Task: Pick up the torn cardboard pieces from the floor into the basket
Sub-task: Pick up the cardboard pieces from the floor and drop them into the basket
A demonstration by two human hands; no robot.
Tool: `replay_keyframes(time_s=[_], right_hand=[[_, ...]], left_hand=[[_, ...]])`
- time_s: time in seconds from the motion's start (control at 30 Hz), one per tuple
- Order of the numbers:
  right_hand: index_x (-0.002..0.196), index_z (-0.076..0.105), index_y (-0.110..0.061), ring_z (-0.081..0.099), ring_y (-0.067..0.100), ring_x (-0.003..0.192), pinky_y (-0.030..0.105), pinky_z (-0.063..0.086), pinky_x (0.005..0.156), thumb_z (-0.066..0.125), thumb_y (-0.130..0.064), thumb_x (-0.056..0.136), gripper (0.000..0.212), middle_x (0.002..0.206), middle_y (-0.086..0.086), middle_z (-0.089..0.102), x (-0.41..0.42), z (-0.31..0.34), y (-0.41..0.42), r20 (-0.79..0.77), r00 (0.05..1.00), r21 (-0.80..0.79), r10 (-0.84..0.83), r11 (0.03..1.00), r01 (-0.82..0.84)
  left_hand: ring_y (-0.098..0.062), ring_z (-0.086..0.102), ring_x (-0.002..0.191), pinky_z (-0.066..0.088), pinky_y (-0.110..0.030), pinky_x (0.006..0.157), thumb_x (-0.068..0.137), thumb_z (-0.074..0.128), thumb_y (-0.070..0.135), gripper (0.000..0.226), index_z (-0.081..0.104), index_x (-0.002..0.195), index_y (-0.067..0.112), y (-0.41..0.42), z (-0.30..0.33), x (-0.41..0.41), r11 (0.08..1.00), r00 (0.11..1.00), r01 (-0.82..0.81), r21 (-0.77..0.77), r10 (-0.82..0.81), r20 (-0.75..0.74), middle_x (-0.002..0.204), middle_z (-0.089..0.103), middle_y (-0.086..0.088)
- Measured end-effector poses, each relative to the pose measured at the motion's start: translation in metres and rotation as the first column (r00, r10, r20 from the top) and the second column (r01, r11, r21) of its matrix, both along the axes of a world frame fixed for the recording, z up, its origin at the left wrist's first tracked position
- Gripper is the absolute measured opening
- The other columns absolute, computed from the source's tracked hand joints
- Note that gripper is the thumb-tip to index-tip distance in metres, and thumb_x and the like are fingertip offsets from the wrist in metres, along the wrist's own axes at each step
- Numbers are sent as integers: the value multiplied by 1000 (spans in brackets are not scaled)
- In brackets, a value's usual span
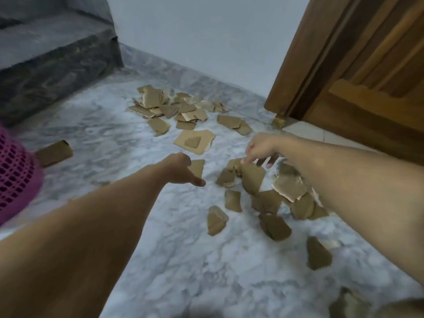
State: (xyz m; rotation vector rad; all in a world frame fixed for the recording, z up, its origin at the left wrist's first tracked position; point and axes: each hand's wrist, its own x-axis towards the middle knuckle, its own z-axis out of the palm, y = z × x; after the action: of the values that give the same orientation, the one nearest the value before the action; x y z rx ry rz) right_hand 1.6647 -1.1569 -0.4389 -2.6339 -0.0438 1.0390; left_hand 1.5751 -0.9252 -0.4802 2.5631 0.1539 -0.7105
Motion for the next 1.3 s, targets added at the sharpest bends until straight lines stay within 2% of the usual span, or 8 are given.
replay_keyframes(time_s=[0.13,0.3,0.5,0.73,0.87,1.0,1.17,1.3], right_hand=[[115,64,-9,69,24,95,37,55,73,84,-26,74,49,108,11,66,-5,-38,-80,-71,997,-76,-41,997,36],[110,63,-4,55,21,66,28,46,53,90,-23,64,57,80,9,60,-47,-90,-171,-140,986,-165,-89,984,65],[68,65,-18,51,21,54,35,48,52,75,-11,72,12,62,1,56,-118,-129,-247,-209,978,-253,-25,967,-29],[116,54,-22,51,21,107,32,48,83,88,-47,57,72,121,1,48,-208,-129,-282,-180,975,-308,132,934,-183],[132,42,-25,45,21,113,35,48,88,83,-35,67,78,128,1,35,-256,-151,-294,-97,975,-323,199,921,-220],[133,41,-26,51,22,109,34,47,86,77,-25,76,67,126,2,43,-276,-168,-302,32,992,-314,123,943,-107],[115,58,-20,51,24,115,31,39,88,64,-34,87,32,119,3,53,-253,-165,-310,209,973,-255,98,966,-43],[102,60,-23,24,25,137,40,29,101,64,-43,86,26,145,1,29,-215,-154,-292,258,959,-192,-114,967,167]], left_hand=[[-26,42,133,40,-36,106,64,83,51,101,35,146,15,-58,-45,0,992,992,119,33,-118,-45,146,42,-7],[-31,20,143,29,-49,112,61,81,57,114,19,152,24,-125,-95,-12,890,907,412,198,-422,12,157,18,-8],[-32,-3,148,7,-54,118,73,68,63,100,15,152,32,-200,-135,-30,735,737,634,241,-669,97,161,-5,-9],[-30,27,135,27,-47,110,85,65,37,54,42,132,27,-259,-151,-51,635,591,726,262,-772,233,145,29,-5],[-26,36,124,43,-44,97,84,67,32,51,42,127,21,-273,-150,-53,639,619,694,332,-765,178,132,37,-3],[-26,35,127,40,-43,100,75,75,43,68,44,129,16,-277,-145,-47,758,764,585,289,-634,118,133,38,-5],[-26,38,125,40,-40,100,75,77,42,64,51,124,11,-279,-144,-42,811,811,526,255,-569,138,130,44,-7],[-27,34,124,31,-41,104,81,68,50,74,39,137,12,-275,-147,-38,832,826,467,300,-531,188,133,37,-8]])
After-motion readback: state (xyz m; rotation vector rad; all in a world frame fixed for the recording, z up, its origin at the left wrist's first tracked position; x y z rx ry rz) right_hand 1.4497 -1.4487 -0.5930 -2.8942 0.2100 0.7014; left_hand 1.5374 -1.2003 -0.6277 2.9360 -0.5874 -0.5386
